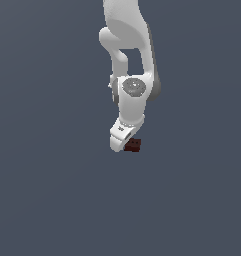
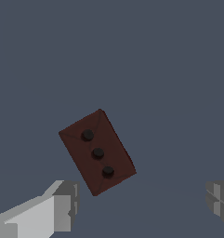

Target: Pick up the object and move it to a goal position.

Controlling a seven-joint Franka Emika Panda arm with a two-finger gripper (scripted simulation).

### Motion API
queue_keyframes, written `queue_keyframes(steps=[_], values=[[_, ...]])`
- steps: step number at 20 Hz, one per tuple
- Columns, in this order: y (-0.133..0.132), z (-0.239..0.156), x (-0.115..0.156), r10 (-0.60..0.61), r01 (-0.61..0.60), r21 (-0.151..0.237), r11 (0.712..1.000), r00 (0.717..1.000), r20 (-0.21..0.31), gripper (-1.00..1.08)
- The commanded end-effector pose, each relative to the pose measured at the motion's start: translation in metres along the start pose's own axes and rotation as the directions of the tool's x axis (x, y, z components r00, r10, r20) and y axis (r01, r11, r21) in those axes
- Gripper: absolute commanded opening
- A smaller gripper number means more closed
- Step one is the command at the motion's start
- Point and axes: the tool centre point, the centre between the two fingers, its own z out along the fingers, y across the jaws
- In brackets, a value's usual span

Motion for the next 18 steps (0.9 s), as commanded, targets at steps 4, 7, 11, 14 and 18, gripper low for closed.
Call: queue_keyframes(steps=[4,7,11,14,18], values=[[-0.011,0.01,0.004,-0.176,0.176,-0.001,0.984,0.984,-0.005,1.0],[-0.017,0.015,0.006,-0.263,0.263,-0.001,0.965,0.965,-0.008,1.0],[-0.024,0.02,0.008,-0.356,0.356,-0.003,0.934,0.934,-0.011,1.0],[-0.028,0.023,0.009,-0.408,0.408,-0.004,0.913,0.913,-0.014,1.0],[-0.032,0.025,0.01,-0.455,0.455,-0.005,0.89,0.89,-0.016,1.0]])
